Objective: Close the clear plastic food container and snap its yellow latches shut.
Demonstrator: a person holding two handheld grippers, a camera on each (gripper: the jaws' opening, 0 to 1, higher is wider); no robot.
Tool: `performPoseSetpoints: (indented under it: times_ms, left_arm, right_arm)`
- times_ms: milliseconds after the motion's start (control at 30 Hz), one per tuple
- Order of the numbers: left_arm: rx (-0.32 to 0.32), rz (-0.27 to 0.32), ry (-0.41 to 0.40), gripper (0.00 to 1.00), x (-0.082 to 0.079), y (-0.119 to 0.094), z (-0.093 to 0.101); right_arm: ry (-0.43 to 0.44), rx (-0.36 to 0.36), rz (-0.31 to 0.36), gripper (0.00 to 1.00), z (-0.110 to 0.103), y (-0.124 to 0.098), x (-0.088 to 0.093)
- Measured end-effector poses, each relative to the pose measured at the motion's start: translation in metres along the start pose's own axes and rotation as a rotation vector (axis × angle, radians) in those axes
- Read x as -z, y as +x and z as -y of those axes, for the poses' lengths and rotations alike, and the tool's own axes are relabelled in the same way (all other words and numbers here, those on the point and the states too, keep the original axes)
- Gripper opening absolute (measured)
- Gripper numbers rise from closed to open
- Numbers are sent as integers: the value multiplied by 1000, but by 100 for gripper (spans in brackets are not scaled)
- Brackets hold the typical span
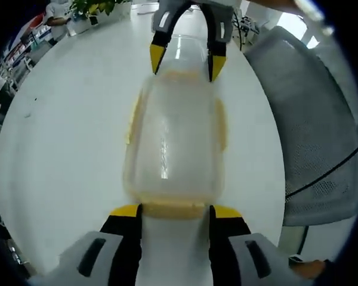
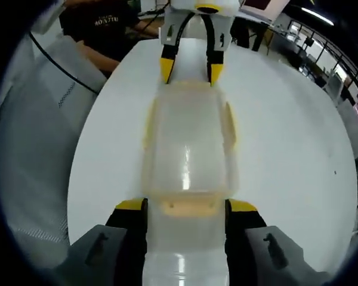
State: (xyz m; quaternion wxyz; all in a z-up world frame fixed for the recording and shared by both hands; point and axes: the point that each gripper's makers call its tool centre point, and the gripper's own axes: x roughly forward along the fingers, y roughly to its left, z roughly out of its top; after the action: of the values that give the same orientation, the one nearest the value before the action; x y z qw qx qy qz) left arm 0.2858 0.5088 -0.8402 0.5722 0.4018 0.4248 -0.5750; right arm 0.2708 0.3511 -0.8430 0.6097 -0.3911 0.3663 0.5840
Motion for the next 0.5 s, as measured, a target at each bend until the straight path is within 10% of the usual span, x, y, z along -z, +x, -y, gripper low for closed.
performPoseSetpoints:
  times_ms: [500]
  left_arm:
    - [1,-18,-3,33,4,2,2]
  right_arm:
    - [-5,-6,-79,39,6,5,2]
